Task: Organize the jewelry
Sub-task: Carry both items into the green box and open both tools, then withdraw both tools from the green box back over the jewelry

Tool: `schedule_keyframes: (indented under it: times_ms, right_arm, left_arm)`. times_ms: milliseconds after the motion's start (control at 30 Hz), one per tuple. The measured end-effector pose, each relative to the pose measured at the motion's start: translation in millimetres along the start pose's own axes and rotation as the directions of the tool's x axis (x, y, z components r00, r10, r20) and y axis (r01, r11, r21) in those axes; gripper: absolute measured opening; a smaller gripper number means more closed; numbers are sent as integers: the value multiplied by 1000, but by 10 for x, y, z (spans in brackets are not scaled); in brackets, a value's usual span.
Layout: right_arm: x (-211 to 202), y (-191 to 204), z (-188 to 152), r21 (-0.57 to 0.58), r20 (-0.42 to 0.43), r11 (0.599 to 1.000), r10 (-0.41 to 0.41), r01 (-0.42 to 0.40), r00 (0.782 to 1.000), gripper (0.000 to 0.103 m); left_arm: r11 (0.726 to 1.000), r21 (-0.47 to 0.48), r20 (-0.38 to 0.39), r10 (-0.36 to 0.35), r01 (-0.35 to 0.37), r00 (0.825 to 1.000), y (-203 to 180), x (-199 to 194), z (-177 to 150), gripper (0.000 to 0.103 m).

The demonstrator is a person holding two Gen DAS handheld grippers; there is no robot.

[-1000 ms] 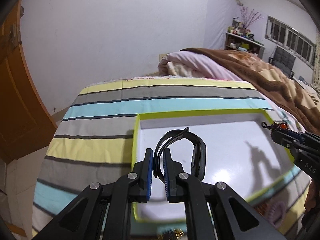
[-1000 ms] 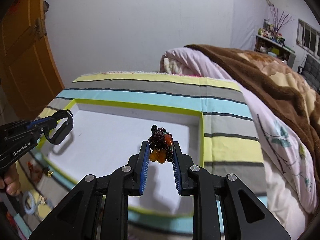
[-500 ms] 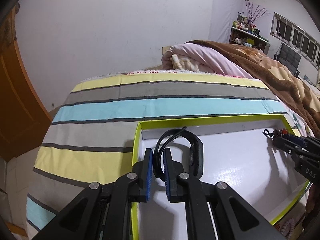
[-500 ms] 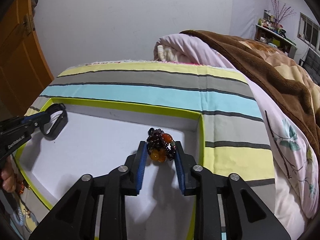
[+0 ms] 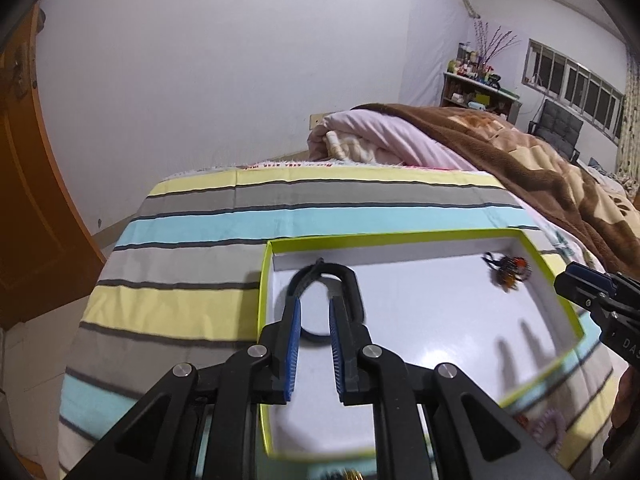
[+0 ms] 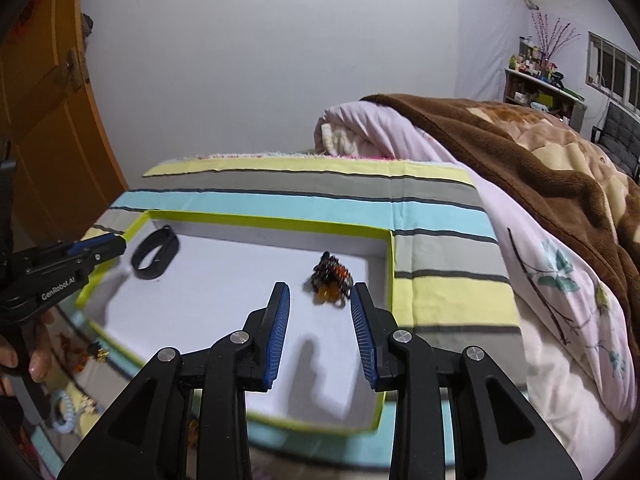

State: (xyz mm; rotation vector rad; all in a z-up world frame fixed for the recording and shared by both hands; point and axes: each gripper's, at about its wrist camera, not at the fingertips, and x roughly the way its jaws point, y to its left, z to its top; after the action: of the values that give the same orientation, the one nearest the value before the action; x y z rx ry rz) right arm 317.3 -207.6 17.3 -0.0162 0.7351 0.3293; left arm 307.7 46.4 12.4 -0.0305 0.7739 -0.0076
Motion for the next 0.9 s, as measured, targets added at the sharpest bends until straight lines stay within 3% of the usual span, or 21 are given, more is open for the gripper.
schedule_keyframes:
  times_ms: [500, 900]
  right_arm:
    - [-1072, 254, -677, -20, 120, 1000, 11, -8, 993, 33]
    - [-1526, 491, -1251, -42, 135, 999, 15, -9, 991, 33]
  left_arm:
    - [1000, -2, 153, -3, 4, 988, -152, -1153, -754, 14]
    - [1000, -2, 212, -1, 1, 977, -213, -1810, -1463, 14]
